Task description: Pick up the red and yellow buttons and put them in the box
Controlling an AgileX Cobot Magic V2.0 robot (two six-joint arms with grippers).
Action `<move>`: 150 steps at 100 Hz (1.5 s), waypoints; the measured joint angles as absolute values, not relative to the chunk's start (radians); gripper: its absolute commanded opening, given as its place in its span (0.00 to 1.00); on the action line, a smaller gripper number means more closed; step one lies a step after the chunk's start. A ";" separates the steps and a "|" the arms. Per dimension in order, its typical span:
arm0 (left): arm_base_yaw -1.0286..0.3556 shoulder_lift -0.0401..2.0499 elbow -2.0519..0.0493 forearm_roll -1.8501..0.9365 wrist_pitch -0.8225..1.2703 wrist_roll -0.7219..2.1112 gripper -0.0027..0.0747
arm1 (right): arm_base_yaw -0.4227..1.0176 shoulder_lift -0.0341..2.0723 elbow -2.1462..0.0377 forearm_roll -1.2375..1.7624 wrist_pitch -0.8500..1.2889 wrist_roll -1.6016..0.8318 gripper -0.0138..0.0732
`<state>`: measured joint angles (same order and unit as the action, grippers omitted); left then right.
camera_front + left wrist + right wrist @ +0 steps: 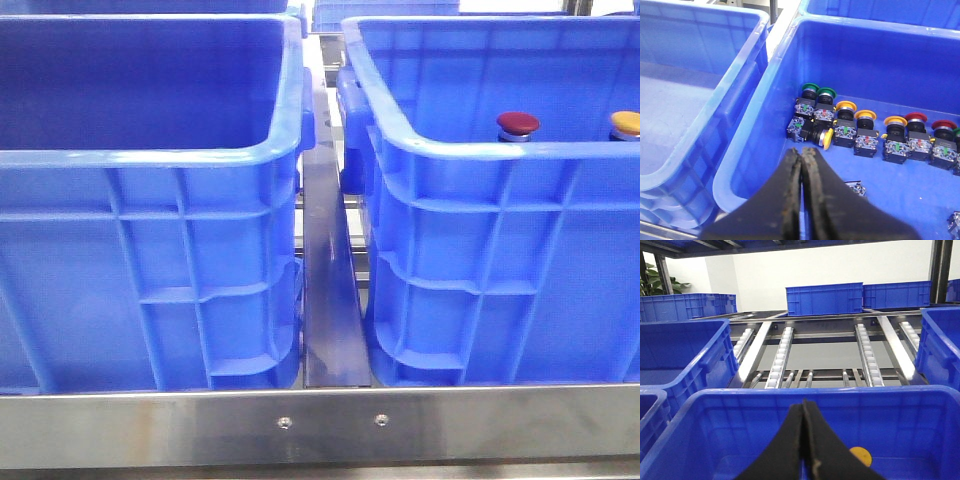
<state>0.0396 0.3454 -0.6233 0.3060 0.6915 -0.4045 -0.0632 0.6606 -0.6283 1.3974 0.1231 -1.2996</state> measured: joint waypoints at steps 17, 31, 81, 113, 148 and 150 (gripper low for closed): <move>0.040 0.345 -0.623 0.312 0.692 -0.405 0.01 | -0.063 0.661 -0.628 1.397 0.123 -1.300 0.08; 0.040 0.345 -0.619 0.328 0.656 -0.405 0.01 | -0.063 0.661 -0.628 1.397 0.123 -1.300 0.08; 0.033 0.188 -0.300 0.066 0.189 -0.117 0.01 | -0.063 0.661 -0.628 1.397 0.123 -1.300 0.08; -0.025 0.008 -0.109 0.047 0.171 -0.090 0.01 | -0.063 0.661 -0.628 1.397 0.123 -1.300 0.08; -0.025 -0.005 -0.004 0.057 -0.019 -0.090 0.01 | -0.063 0.661 -0.628 1.397 0.123 -1.300 0.08; -0.025 -0.005 -0.004 0.057 -0.021 -0.090 0.01 | -0.063 0.661 -0.628 1.397 0.123 -1.300 0.08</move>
<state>-0.0253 -0.0049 -0.0037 0.0573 -0.0214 -0.0901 -0.0632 0.6606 -0.6283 1.3974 0.1231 -1.2996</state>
